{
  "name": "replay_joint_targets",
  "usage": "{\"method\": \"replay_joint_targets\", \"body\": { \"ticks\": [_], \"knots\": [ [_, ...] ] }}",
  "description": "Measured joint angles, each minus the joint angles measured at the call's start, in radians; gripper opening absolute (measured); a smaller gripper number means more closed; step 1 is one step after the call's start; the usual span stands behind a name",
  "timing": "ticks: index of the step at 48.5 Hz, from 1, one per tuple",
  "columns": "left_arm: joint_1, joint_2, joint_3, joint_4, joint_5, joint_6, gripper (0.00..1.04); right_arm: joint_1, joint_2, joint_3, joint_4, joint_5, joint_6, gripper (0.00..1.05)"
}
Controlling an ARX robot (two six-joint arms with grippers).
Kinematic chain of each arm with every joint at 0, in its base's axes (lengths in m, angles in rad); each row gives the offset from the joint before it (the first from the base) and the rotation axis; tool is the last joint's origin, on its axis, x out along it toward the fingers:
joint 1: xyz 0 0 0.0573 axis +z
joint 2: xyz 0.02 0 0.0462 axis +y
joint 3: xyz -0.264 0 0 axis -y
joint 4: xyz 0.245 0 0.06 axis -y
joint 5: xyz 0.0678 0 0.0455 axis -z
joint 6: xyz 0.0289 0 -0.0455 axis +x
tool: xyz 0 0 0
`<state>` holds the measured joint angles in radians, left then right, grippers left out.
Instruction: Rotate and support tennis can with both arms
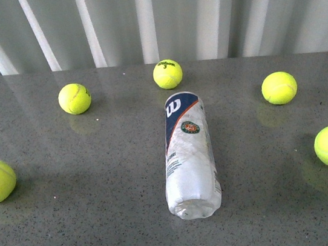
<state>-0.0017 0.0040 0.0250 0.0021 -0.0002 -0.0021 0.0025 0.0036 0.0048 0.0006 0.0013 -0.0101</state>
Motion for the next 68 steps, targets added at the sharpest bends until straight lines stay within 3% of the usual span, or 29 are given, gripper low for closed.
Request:
{"method": "replay_joint_targets", "body": {
  "ticks": [45, 51, 53, 60, 64, 68],
  "knots": [
    [0.0, 0.0, 0.0, 0.0, 0.0, 0.0, 0.98, 0.0, 0.002, 0.0, -0.002, 0.0, 0.0, 0.98],
    [0.0, 0.0, 0.0, 0.0, 0.0, 0.0, 0.98, -0.012, 0.161, 0.115, -0.171, -0.04, -0.008, 0.98],
    [0.0, 0.0, 0.0, 0.0, 0.0, 0.0, 0.98, -0.027, 0.222, 0.148, -0.142, -0.053, -0.009, 0.98],
    [0.0, 0.0, 0.0, 0.0, 0.0, 0.0, 0.98, -0.09, 0.693, 0.361, 0.262, -0.041, 0.064, 0.98],
    [0.0, -0.001, 0.0, -0.001, 0.0, 0.0, 0.98, -0.069, 0.935, 0.464, 0.343, -0.056, 0.117, 0.98],
    [0.0, -0.001, 0.0, -0.001, 0.0, 0.0, 0.98, -0.018, 1.202, 0.583, 0.324, -0.085, 0.174, 0.98]
  ]
}}
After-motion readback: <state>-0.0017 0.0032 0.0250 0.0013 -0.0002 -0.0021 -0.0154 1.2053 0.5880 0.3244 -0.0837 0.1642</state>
